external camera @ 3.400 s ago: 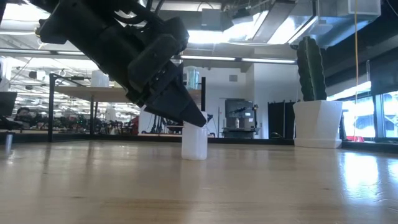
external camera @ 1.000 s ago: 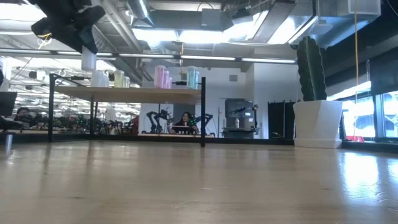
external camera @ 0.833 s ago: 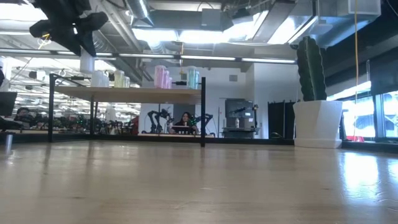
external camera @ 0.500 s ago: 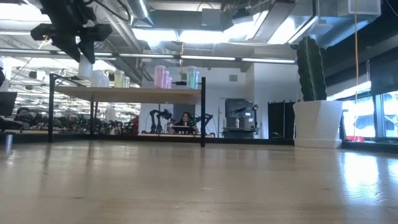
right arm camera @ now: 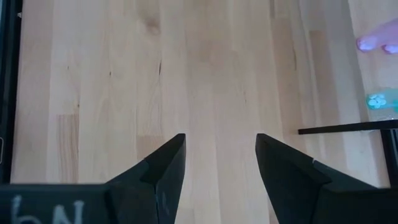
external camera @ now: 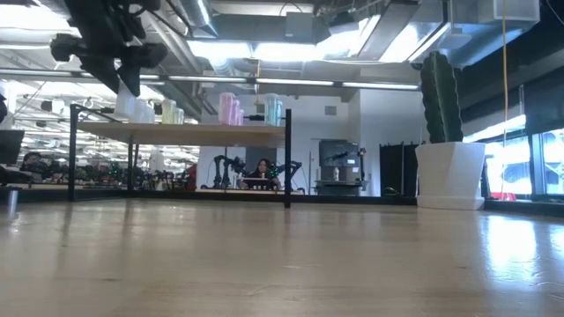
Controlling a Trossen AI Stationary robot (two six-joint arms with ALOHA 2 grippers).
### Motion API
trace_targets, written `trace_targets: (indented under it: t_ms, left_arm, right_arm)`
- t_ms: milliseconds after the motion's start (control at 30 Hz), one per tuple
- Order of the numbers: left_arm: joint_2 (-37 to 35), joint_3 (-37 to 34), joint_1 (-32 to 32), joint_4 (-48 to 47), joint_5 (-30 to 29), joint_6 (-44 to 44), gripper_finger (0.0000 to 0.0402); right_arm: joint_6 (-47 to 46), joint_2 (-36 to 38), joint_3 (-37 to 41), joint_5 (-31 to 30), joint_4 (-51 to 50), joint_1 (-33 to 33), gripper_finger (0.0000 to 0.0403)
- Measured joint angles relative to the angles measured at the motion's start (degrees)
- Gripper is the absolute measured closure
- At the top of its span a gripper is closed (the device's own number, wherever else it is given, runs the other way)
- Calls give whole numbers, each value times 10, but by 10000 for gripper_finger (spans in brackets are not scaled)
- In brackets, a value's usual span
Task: Pick and place medicine bottles onto shelf by color
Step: Put the white pill bottle on the shelf and align it with the other white pill bottles
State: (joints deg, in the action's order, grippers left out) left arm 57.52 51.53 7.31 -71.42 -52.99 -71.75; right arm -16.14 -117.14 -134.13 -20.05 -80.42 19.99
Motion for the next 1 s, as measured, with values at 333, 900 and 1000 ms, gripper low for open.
trace_targets:
  t_ms: [333, 900, 1000]
  left_arm:
    - [15, 0, 24, -1, -9, 1, 277]
    - [15, 0, 42, -1, 14, 18, 264]
    - [15, 0, 42, -1, 14, 18, 258]
  right_arm:
    - [0, 0, 0, 0, -1, 0, 207]
    - [0, 0, 0, -9, -2, 0, 207]
    - [1, 0, 0, -13, -2, 0, 207]
